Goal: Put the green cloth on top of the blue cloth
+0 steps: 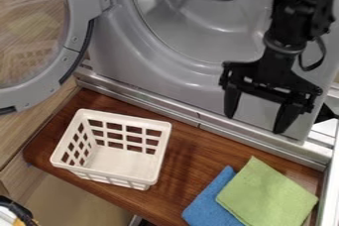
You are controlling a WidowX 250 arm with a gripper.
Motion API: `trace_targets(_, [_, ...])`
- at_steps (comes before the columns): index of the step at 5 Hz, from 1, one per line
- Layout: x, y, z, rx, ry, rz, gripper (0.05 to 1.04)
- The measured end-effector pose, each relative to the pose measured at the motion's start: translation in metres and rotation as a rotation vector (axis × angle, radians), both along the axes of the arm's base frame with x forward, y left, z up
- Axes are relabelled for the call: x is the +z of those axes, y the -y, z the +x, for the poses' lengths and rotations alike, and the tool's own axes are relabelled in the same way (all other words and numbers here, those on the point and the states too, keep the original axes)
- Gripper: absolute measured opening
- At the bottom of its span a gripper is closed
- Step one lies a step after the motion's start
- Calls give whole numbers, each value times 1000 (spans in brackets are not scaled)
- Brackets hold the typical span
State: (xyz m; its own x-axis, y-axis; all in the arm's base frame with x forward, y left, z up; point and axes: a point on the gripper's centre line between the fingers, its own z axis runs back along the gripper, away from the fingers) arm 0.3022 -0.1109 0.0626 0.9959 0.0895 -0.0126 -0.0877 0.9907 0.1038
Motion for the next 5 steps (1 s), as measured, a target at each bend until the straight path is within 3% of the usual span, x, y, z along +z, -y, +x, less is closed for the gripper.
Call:
trace_targets(1, [1, -13, 8, -41, -26, 48, 1000])
trace_targets(2, [1, -30, 14, -54, -34, 39, 1000])
trace_targets(3, [8, -53, 21, -18, -46, 72, 1000])
trace_targets(4, [-5, -92, 24, 100, -104, 46, 1000])
trace_targets(5, [-4, -109, 29, 144, -106, 30, 1000])
